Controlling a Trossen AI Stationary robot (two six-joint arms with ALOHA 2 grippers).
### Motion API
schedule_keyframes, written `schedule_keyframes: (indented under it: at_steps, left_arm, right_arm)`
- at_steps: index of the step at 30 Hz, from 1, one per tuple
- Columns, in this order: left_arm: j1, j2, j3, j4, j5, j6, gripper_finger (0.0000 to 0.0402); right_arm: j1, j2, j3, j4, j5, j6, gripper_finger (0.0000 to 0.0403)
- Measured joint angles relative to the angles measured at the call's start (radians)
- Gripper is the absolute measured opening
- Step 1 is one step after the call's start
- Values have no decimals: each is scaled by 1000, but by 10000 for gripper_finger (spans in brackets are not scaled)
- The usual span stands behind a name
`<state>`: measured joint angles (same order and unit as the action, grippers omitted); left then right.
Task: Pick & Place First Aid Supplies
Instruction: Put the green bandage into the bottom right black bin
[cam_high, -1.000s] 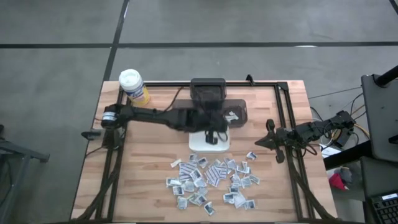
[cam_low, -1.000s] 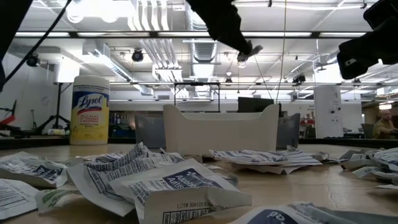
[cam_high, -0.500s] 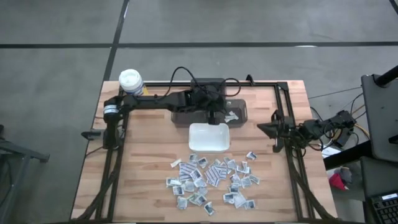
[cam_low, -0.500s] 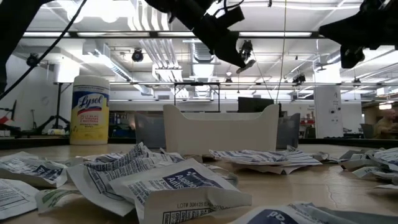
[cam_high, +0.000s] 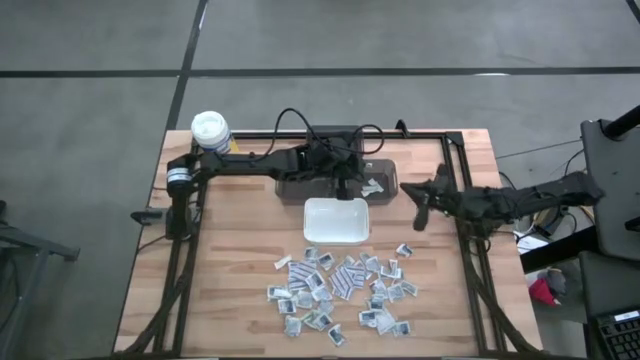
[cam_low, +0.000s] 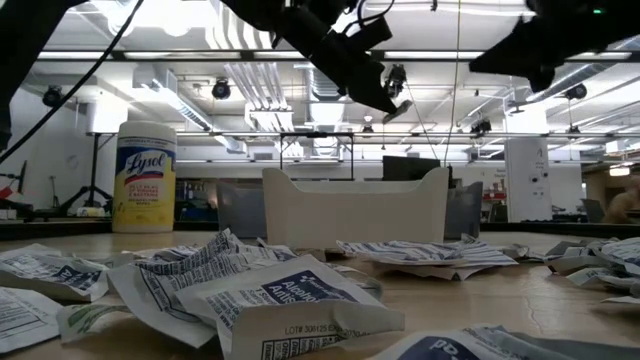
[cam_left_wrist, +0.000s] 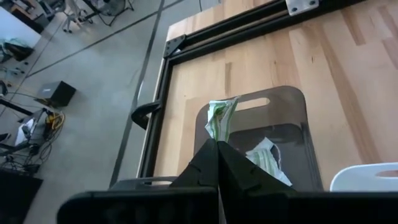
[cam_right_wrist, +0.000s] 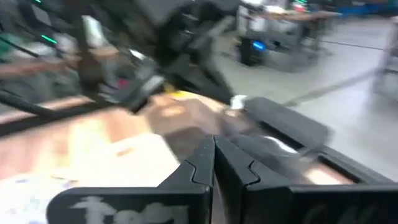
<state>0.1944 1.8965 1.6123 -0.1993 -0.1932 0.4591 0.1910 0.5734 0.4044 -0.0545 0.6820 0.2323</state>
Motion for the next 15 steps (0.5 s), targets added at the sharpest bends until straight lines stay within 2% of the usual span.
schedule_keyframes:
  at_steps: [7, 12, 15]
  left_arm:
    - [-1, 0, 1, 2, -1, -35, 0]
    - [-2, 0, 2, 9, -1, -40, 0]
    - [-2, 0, 2, 8, -1, -43, 0]
  right_arm:
    - [-151, 199, 219, -273, -10, 48, 22]
    - [-236, 281, 315, -368, -187, 25, 70]
    - [-265, 317, 342, -366, -209, -18, 105]
